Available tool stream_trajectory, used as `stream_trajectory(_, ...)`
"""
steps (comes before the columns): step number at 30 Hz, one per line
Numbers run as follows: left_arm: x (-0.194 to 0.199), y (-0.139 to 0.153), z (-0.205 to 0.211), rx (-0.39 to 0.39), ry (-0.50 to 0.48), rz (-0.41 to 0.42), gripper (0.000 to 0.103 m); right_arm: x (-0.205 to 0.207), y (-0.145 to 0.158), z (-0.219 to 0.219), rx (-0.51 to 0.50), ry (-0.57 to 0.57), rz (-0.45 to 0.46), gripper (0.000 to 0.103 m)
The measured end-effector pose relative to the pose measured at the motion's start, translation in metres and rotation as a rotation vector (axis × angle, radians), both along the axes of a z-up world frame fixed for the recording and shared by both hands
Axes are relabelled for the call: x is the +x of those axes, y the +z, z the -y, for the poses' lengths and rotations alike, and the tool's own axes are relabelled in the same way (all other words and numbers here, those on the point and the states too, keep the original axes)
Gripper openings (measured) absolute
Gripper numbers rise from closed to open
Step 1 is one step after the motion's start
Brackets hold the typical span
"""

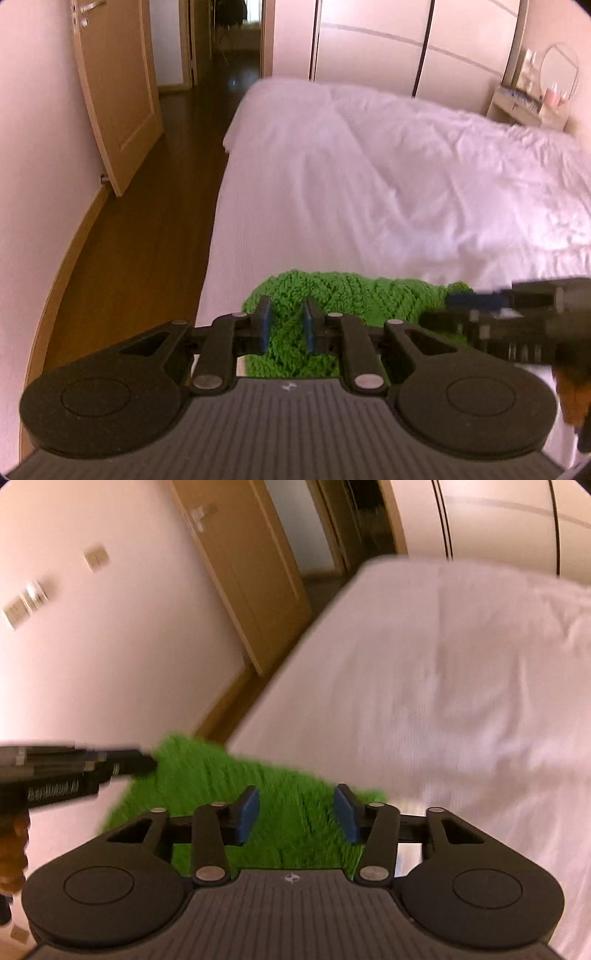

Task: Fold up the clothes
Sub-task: 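Lower the vest onto the cloth stack and straighten it with both grippers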

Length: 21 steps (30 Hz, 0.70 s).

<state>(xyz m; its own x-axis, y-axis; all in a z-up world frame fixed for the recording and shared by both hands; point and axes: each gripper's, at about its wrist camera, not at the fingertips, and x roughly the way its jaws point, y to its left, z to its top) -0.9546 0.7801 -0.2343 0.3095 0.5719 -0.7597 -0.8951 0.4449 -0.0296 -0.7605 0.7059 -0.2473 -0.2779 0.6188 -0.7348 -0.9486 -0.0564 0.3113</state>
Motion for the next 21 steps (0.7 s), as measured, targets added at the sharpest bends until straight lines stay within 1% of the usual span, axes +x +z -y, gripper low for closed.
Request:
stream_trajectory(2,0.003,-0.016,-0.001,-0.014,-0.007,-0.037,0.015,-0.011,-0.012,0.002,-0.041,0.023,0.026,0.047)
stream_trajectory(3,0.003,-0.023,-0.001,-0.016,-0.007,-0.051,0.015,-0.016,-0.014,0.004,-0.043,0.031,0.046,0.047)
stream_trajectory(5,-0.003,-0.028,0.002,-0.015,0.014,-0.036,0.016,-0.023,-0.015,0.007,-0.043,0.047,0.071,0.047)
stream_trajectory(7,-0.007,-0.021,0.004,-0.008,0.020,-0.029,0.017,-0.026,-0.012,0.008,-0.040,0.059,0.083,0.047)
stream_trajectory(10,-0.011,-0.006,0.014,0.014,0.016,-0.030,0.017,-0.023,-0.002,0.010,-0.027,0.065,0.078,0.047)
stream_trajectory(13,-0.019,0.016,0.038,0.030,-0.010,0.002,0.016,-0.019,0.019,0.038,0.059,0.059,0.076,0.047)
stream_trajectory(14,-0.020,0.017,0.045,0.028,-0.015,-0.001,0.016,-0.019,0.023,0.046,0.072,0.066,0.071,0.047)
stream_trajectory(16,-0.020,0.010,0.056,0.015,-0.014,-0.034,0.016,-0.018,0.027,0.061,0.084,0.078,0.069,0.047)
stream_trajectory(20,-0.021,-0.014,0.064,-0.017,0.008,-0.092,0.017,-0.019,0.000,0.066,-0.007,0.111,0.110,0.047)
stream_trajectory(21,-0.020,-0.018,0.065,-0.015,0.011,-0.102,0.017,-0.019,-0.007,0.067,-0.031,0.119,0.121,0.044)
